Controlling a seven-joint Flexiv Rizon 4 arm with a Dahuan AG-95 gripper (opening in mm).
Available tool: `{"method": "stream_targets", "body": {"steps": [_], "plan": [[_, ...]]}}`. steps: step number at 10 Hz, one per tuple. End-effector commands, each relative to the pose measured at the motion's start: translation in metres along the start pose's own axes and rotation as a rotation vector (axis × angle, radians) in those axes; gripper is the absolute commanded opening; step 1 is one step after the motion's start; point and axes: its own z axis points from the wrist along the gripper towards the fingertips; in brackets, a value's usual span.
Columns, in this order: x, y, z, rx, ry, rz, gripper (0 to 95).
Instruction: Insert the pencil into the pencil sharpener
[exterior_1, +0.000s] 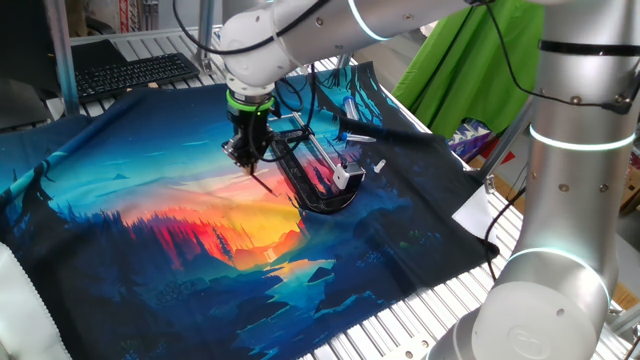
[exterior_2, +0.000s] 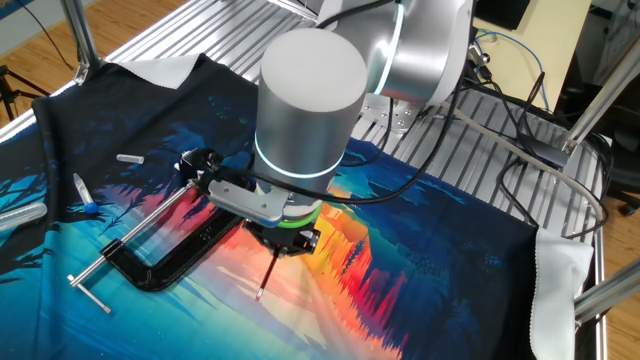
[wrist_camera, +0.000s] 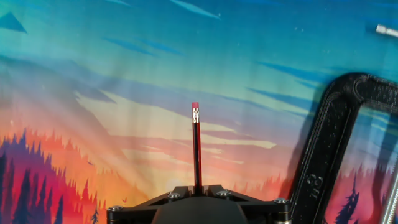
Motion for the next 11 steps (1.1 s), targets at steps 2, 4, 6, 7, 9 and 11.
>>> {"method": "stream_targets", "body": {"steps": [2,4,6,7,9,11], "plan": [[-0.002,-0.001,0.002,-0.002,0.001,-0.001,0.0],[-0.008,0.001,0.006,-0.005,-0.004,0.008,0.0],[-0.028,0.008,0.011,-0.003,-0.021,0.027,0.0],[-0.032,0.009,0.011,-0.003,-0.022,0.028,0.0],[-0.051,0.012,0.011,-0.003,-0.02,0.027,0.0],[-0.06,0.014,0.013,-0.004,-0.023,0.025,0.0]]}}
